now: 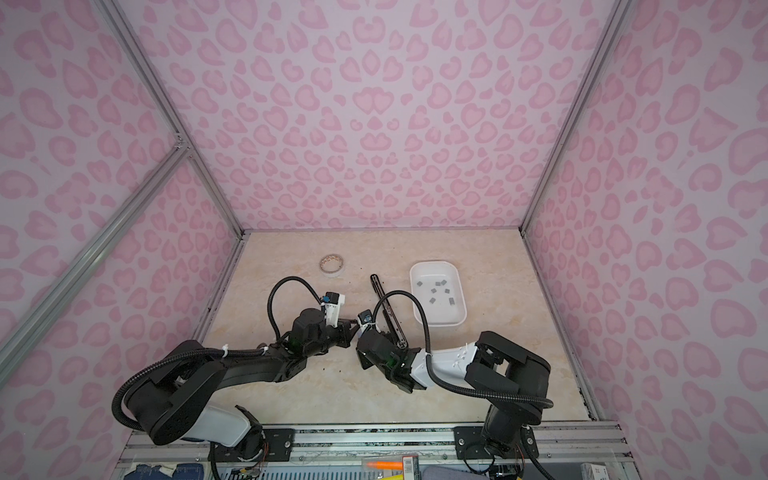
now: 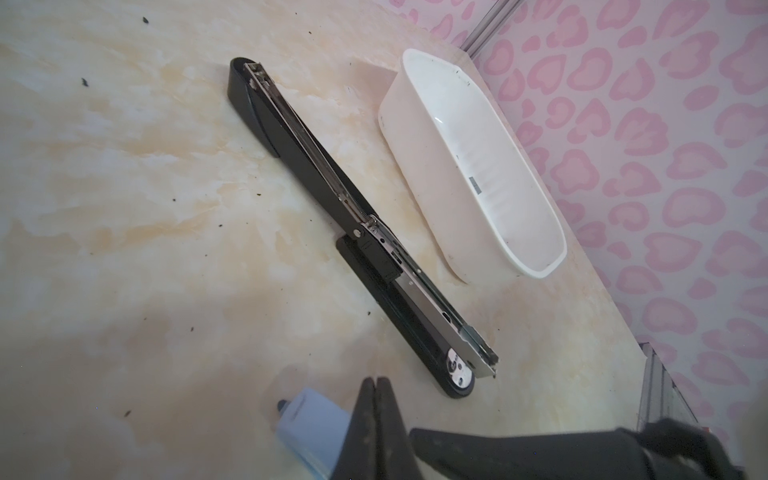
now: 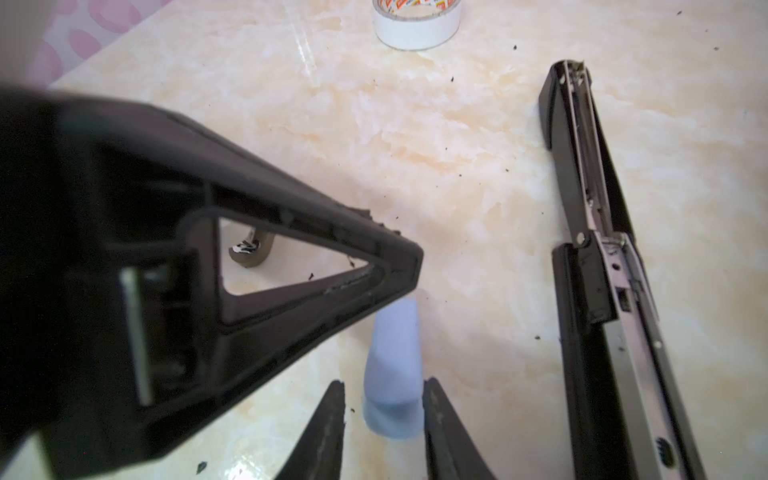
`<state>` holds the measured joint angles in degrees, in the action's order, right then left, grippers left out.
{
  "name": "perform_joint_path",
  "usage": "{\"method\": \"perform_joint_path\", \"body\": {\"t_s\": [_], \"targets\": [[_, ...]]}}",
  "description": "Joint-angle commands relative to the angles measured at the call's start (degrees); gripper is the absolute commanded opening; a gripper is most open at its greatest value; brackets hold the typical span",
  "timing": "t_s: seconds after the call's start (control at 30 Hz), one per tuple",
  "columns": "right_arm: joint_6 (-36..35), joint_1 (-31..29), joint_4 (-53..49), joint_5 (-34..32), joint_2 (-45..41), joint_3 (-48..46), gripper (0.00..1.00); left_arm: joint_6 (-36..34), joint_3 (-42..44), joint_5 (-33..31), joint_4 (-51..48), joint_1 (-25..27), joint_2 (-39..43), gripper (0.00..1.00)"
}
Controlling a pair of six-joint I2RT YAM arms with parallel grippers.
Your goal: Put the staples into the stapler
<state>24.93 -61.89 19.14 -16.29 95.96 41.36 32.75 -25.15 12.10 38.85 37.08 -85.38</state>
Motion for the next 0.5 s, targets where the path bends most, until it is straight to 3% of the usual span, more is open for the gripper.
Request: {"method": "perform_joint_path", "body": {"t_s": [0.0,0.47], "targets": [[0.9,0.1,-1.1,-0.3,1.5,0.5,0.31,-0.6,0.1,0.2,0.9,-0.1,-0.7,0.05],[1.3,0.1,-0.9,0.3,3.0,0.2,0.27,-0.3,-0.3,2.2,3.9,0.0,-5.0,0.04]]}}
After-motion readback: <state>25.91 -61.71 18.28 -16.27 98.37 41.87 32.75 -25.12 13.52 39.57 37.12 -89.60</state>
